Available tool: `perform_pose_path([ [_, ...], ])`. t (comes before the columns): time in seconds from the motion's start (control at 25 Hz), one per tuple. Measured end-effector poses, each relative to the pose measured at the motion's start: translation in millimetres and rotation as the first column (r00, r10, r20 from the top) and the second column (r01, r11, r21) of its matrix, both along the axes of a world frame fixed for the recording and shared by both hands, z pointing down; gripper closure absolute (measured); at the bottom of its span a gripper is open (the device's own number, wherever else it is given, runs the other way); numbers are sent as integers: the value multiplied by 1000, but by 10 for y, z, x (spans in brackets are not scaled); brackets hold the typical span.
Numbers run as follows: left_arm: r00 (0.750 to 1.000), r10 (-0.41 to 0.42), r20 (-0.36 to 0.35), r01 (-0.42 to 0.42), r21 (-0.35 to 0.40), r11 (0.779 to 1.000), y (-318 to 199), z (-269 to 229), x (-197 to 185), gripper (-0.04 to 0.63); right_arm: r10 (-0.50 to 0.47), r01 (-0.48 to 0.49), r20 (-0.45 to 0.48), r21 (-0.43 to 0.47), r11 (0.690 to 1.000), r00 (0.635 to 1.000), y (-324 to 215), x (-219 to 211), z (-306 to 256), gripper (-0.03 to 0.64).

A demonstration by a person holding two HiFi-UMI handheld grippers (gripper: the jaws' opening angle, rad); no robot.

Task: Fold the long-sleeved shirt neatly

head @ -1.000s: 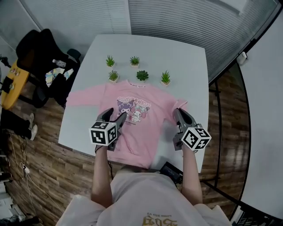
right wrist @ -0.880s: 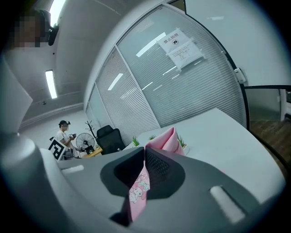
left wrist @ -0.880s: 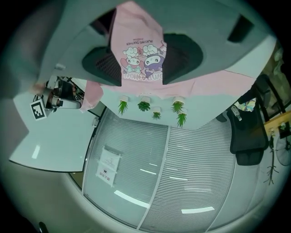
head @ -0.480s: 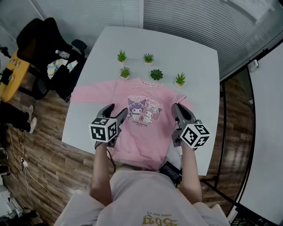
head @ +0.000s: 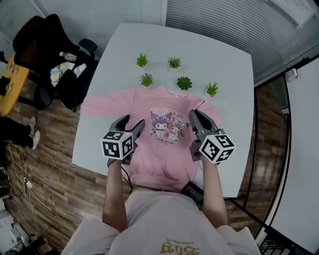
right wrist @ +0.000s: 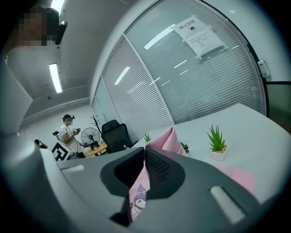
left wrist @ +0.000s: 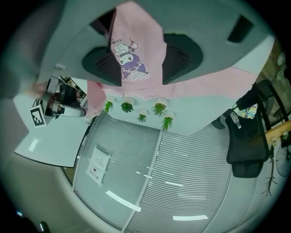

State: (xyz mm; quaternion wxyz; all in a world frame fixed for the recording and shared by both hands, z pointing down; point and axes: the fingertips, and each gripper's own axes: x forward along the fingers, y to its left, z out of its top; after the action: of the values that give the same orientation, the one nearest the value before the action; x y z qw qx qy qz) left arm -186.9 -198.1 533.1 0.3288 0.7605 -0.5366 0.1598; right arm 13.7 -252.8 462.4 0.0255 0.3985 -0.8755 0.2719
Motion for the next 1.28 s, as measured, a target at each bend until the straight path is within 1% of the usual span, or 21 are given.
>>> perform_pose_path([
  [0.4,1000,-8,-16,8,-12,1000,-72,99,-293,310,-63,63,-17,-7,998,998,-131,-603,71,597],
  [0.6,1000,4,-25,-4,-10,1000,-108,113,-338,310,-94,94,-27,-4,996,995,-176,-877,97,597],
  [0.84,1000,10,-18,-11,-26,1000,-98,222,-411,310,-146,146,-40,-5,989,988,-177,-1199,186,597],
  [1.08,1000,-4,-13,4,-41,999,-73,361,-508,308,-205,202,-57,-50,978,977,-187,-1482,524,597],
  [1.2,1000,0,2,0,-57,998,-41,458,-531,307,-210,203,-92,-83,976,973,-199,-1568,780,597],
  [1.28,1000,1,-2,-1,-71,997,-17,523,-543,305,-206,194,-99,-113,974,974,-212,-1612,960,596],
])
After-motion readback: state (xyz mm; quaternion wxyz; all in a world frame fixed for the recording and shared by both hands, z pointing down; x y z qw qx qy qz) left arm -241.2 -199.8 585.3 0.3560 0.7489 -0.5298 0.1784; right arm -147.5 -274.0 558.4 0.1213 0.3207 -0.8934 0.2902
